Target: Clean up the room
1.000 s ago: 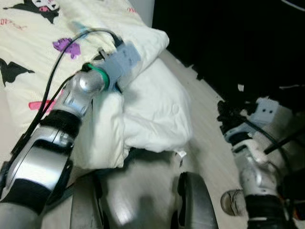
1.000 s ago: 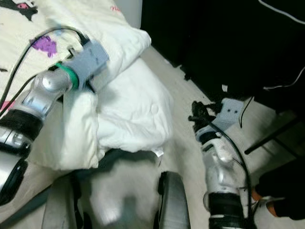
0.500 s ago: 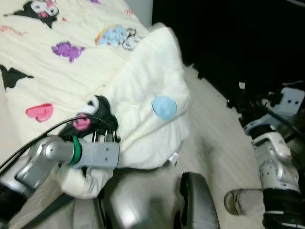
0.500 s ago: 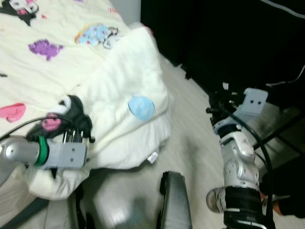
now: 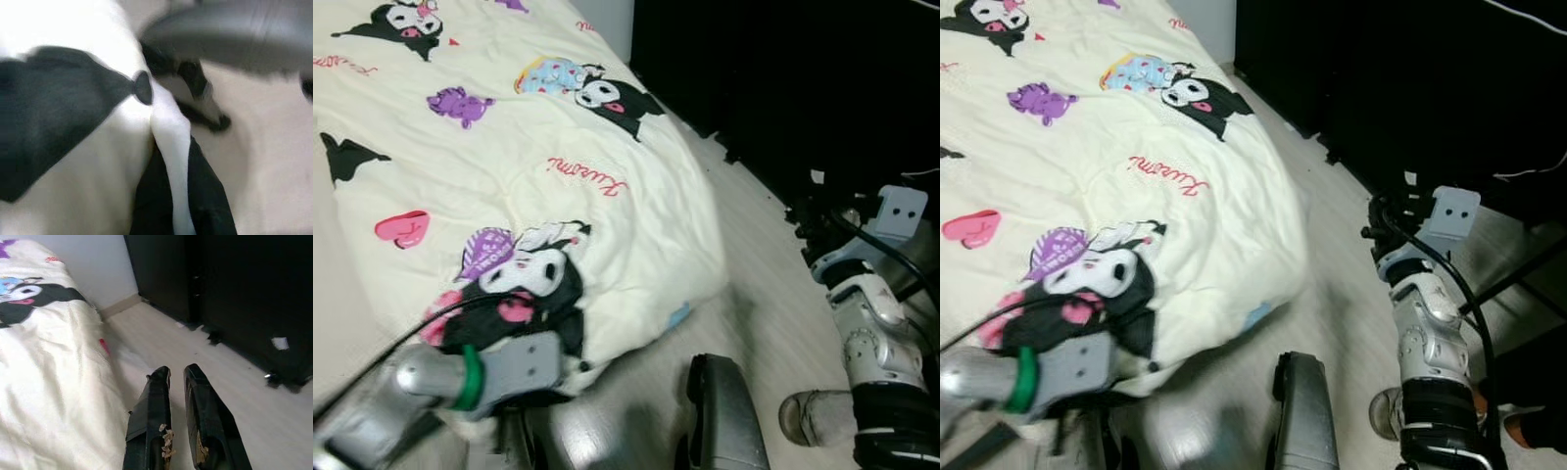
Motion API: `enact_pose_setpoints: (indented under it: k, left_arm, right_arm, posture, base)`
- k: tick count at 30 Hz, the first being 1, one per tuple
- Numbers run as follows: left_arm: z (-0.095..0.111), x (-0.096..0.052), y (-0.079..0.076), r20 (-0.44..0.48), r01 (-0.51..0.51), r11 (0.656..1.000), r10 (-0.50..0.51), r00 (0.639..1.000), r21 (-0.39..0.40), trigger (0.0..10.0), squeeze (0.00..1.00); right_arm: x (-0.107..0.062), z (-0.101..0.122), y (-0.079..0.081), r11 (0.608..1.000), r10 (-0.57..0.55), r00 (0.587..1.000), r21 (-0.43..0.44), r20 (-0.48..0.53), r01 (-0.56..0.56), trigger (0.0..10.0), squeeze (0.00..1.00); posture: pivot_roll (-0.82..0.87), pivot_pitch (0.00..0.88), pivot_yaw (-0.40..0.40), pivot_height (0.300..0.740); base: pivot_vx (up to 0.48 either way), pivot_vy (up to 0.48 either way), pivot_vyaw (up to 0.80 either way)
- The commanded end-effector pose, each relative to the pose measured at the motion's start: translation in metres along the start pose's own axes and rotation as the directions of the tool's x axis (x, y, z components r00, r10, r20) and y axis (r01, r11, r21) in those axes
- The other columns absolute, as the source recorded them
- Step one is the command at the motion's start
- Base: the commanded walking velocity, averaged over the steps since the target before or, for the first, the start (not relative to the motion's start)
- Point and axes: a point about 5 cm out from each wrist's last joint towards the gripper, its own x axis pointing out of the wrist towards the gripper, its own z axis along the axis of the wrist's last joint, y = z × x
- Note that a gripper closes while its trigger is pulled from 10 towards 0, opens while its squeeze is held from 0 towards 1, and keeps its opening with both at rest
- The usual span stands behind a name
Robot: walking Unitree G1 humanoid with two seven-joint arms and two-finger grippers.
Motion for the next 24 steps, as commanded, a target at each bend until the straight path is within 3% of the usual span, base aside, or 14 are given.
enact_pose_setpoints:
  k: [1,4,5,7,8,9,11,13,14,18,20,22,23,24]
  left_arm:
    - [0.009,-0.002,-0.001,0.112,0.018,0.988,0.0,0.994,-0.155,10.0,1.0]
    - [0.016,-0.004,-0.005,0.175,0.066,0.975,-0.029,0.984,-0.211,10.0,1.0]
    - [0.016,-0.016,-0.022,0.201,0.178,0.958,-0.133,0.971,-0.226,10.0,1.0]
    - [0.014,-0.02,-0.027,0.184,0.197,0.955,-0.158,0.97,-0.221,10.0,1.0]
    - [-0.002,-0.027,-0.035,0.001,0.186,0.978,-0.186,0.982,-0.095,10.0,1.0]
    - [-0.002,-0.027,-0.035,0.001,0.186,0.978,-0.186,0.982,-0.095,10.0,1.0]
    - [-0.02,-0.039,-0.043,-0.22,0.214,0.976,-0.201,0.954,0.034,10.0,1.0]
    - [-0.02,-0.039,-0.043,-0.22,0.214,0.976,-0.201,0.954,0.034,10.0,1.0]
    - [-0.023,-0.044,-0.041,-0.272,0.195,0.978,-0.168,0.948,0.076,10.0,0.0]
    - [0.007,-0.041,-0.018,-0.02,0.024,0.995,-0.026,0.999,-0.098,10.0,0.0]
    - [0.007,-0.041,-0.018,-0.02,0.024,0.995,-0.026,0.999,-0.098,10.0,0.0]
    - [0.039,-0.037,0.005,0.217,-0.077,0.976,0.121,0.969,-0.201,10.0,0.0]
    - [0.039,-0.037,0.005,0.217,-0.077,0.976,0.121,0.969,-0.201,10.0,0.0]
    - [0.056,-0.035,0.018,0.333,-0.128,0.961,0.208,0.92,-0.246,10.0,0.0]
  right_arm:
    - [-0.004,-0.002,-0.009,0.999,-0.025,1.0,-0.042,-0.014,0.025,10.0,0.0]
    - [-0.004,-0.001,-0.011,0.998,-0.027,1.0,-0.051,-0.014,0.026,10.0,0.0]
    - [-0.008,0.003,-0.028,0.987,-0.105,0.994,-0.123,-0.019,0.102,10.0,0.0]
    - [-0.009,0.005,-0.034,0.979,-0.139,0.99,-0.152,-0.021,0.135,10.0,0.0]
    - [-0.011,0.007,-0.044,0.969,-0.185,0.982,-0.168,-0.02,0.18,10.0,0.0]
    - [-0.011,0.007,-0.044,0.969,-0.185,0.982,-0.168,-0.02,0.18,10.0,0.0]
    - [-0.014,0.011,-0.06,0.95,-0.258,0.966,-0.189,-0.016,0.25,10.0,0.0]
    - [-0.014,0.011,-0.06,0.95,-0.258,0.966,-0.189,-0.016,0.25,10.0,0.0]
    - [-0.016,0.014,-0.068,0.943,-0.286,0.958,-0.183,-0.009,0.279,10.0,0.0]
    - [-0.015,0.015,-0.062,0.984,-0.178,0.983,-0.008,0.042,0.179,10.0,0.0]
    - [-0.015,0.015,-0.062,0.984,-0.178,0.983,-0.008,0.042,0.179,10.0,0.0]
    - [-0.015,-0.001,-0.027,0.996,0.025,0.999,0.088,0.042,-0.029,10.0,0.0]
    - [-0.015,-0.001,-0.027,0.996,0.025,0.999,0.088,0.042,-0.029,10.0,0.0]
    - [-0.019,-0.013,-0.001,0.972,0.16,0.986,0.167,0.042,-0.165,10.0,0.47]
  posture:
    - [0.09,0.244,0.021,0.505]
    - [0.09,0.244,0.021,0.505]
    - [0.08,0.248,0.025,0.505]
    - [0.08,0.248,0.025,0.505]
    - [0.08,0.248,0.025,0.505]
    - [0.08,0.248,0.025,0.505]
    - [0.08,0.248,0.025,0.505]
    - [0.08,0.248,0.025,0.505]
    - [0.09,0.254,0.031,0.505]
    - [0.1,0.253,0.022,0.505]
    - [0.1,0.253,0.022,0.505]
    - [0.09,0.254,0.018,0.505]
    - [0.09,0.254,0.018,0.505]
    - [0.09,0.254,0.018,0.505]
  base:
    - [0.0,0.0,0.0]
    - [0.0,0.0,0.0]
    - [0.0,0.0,0.0]
    - [0.0,0.0,0.0]
    - [0.0,0.0,0.0]
    - [0.0,0.0,0.0]
    - [0.0,0.0,0.0]
    - [0.0,0.0,0.0]
    - [0.0,0.0,0.0]
    - [0.0,0.0,0.0]
    - [0.0,0.0,0.0]
    - [0.0,0.0,0.0]
    - [0.0,0.0,0.0]
    - [0.0,0.0,0.0]
